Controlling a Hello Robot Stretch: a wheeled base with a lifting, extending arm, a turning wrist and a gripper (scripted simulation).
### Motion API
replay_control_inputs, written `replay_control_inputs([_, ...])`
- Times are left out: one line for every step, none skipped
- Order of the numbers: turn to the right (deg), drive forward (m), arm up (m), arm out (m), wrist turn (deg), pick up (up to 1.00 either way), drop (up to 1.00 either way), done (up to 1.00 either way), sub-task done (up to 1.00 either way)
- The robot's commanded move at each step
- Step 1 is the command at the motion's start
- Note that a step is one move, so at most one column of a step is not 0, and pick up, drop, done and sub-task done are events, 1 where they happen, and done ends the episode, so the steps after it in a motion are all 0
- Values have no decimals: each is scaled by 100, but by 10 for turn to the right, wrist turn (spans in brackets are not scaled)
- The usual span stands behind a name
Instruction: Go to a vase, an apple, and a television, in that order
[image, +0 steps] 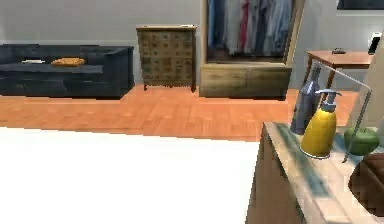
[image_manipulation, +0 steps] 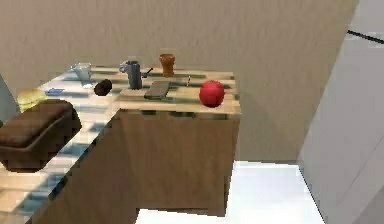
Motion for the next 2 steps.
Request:
replay_control_inputs([-450, 0, 0, 0, 0, 0, 0, 0, 0])
replay_control_inputs([-420, 0, 0, 0, 0, 0, 0, 0, 0])
